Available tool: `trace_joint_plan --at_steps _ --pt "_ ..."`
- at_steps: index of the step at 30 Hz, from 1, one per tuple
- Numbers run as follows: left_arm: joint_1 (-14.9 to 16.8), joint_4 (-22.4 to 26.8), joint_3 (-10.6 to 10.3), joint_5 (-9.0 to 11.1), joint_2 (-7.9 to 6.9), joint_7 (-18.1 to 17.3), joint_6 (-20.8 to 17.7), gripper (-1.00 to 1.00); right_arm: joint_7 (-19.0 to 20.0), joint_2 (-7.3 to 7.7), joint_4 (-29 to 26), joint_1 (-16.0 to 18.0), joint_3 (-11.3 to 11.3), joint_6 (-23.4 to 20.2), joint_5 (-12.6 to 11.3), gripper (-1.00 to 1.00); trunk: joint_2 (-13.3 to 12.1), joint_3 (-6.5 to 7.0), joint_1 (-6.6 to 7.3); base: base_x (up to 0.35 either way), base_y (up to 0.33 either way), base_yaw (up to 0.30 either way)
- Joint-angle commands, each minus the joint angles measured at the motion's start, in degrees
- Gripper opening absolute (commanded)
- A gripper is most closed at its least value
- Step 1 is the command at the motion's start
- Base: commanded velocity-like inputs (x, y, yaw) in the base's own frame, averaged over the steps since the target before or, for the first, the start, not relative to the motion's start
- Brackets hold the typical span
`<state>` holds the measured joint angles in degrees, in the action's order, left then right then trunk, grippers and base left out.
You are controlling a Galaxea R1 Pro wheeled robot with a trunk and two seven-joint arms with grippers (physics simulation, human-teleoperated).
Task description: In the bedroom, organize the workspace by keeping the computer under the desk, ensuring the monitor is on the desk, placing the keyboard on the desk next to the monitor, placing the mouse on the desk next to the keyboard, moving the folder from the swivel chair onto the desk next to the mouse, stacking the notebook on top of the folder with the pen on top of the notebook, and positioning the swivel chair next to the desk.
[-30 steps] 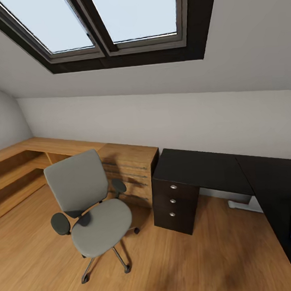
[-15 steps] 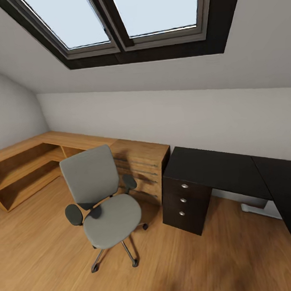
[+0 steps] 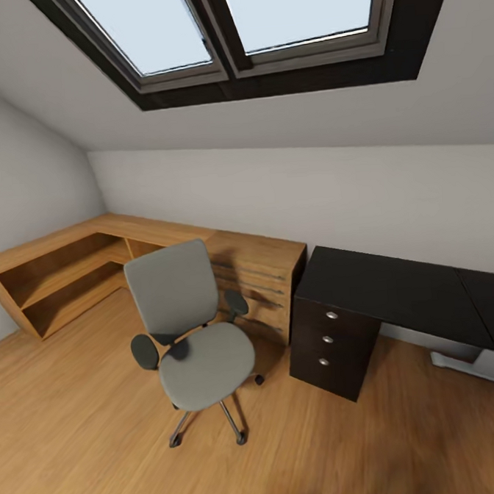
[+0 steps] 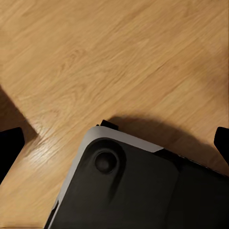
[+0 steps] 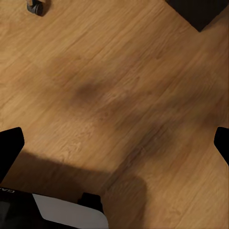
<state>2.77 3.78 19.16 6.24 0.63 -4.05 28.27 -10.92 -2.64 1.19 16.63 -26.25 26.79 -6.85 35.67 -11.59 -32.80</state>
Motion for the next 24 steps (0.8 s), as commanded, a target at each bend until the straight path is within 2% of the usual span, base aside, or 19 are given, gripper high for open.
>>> trace_joint_plan --at_steps 1,24 --pt "0.04 -0.09 0.09 0.61 0.00 -0.43 0.12 1.00 -0.07 0.02 0.13 0.06 -0.50 0.28 -0.59 1.00 0.08 -0.16 -0.01 0.000 0.000 0.180" --pt "0.04 -0.14 0.09 0.59 0.00 -0.43 0.12 1.00 -0.07 0.45 0.12 0.04 -0.64 0.28 -0.53 1.00 0.08 -1.78 -0.01 0.000 0.000 0.176"
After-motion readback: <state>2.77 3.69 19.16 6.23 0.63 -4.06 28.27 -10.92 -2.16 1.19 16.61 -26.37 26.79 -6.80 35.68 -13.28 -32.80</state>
